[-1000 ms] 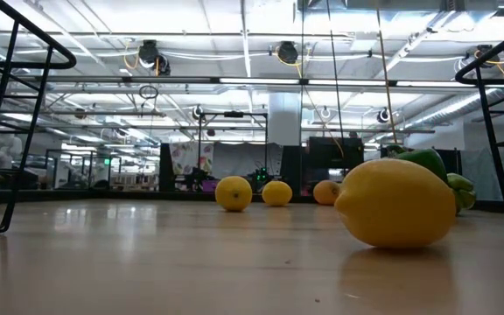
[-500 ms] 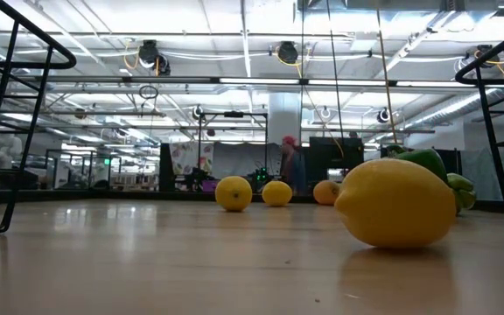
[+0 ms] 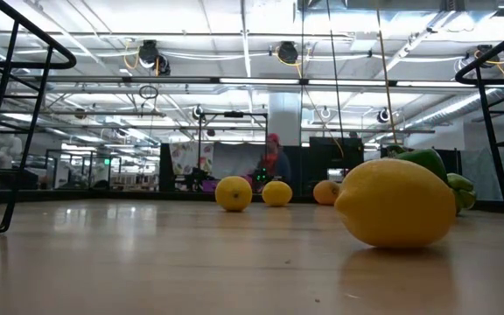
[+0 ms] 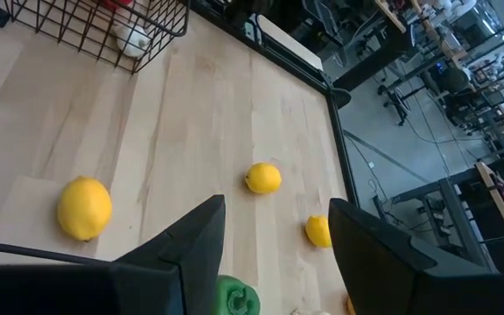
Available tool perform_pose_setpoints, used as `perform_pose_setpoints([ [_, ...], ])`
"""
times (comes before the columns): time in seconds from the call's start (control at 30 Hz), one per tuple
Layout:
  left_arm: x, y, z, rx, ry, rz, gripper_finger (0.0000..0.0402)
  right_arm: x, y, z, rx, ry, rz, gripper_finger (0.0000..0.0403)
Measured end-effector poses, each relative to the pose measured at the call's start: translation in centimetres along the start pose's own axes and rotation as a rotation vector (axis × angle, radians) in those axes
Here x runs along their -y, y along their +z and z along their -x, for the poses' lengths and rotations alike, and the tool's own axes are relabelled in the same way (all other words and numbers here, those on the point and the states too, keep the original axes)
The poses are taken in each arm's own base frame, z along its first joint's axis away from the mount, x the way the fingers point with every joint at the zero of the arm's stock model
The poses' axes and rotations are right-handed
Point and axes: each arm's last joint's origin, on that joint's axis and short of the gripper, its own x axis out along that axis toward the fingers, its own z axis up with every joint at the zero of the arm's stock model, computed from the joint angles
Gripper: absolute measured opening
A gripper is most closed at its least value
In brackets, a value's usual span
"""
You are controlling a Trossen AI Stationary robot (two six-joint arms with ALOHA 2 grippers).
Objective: Sort produce into baskets
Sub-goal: Put the bottom white garlic into the left black wire basket, then put the red apple into the right black wire basket
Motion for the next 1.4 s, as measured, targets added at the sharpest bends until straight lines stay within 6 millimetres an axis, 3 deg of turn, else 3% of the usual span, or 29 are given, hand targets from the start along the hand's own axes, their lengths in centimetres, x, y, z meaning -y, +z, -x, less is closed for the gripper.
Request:
perform_pose_setpoints([
  [0.3,0.1,0.2,-1.0,-0.028,0.019,0.021,0.0163,0.0,0.0,0.0,0.001,0.001,-0.003,0.0196],
  [0.5,0.0,1.4,0.3,-0.018,0.040,0.100,0.0167,0.0,0.1,-0.1,0.002,-0.003,-0.006,0.0196],
  [0.6,0.2,2.4,1.1,0.154,-0.028,0.127,0.0166,0.2,0.2,-0.4,-0.003,-0.011,-0.015,0.0196],
  [0.87,1.0,6.9,2.5,0.879,-0.142,0.076,0.0166,1.3,0.6,-2.1,-0.021,-0.090,-0.034,0.0196],
  [0.97,1.2,8.8,2.9,1.007,-0.107,0.051,0.0166,2.5,0.5,-3.1,-0.035,-0.198,0.034,0.0196],
  [1.17,1.0,12.8,3.2,1.075,0.062,-0.035,0.0166,6.2,-0.2,-6.7,-0.220,-0.334,0.121,0.0196],
  [1.4,0.3,16.9,3.4,1.068,0.162,0.007,0.0166,12.1,-1.3,-10.9,-0.503,-0.261,0.161,0.0196],
])
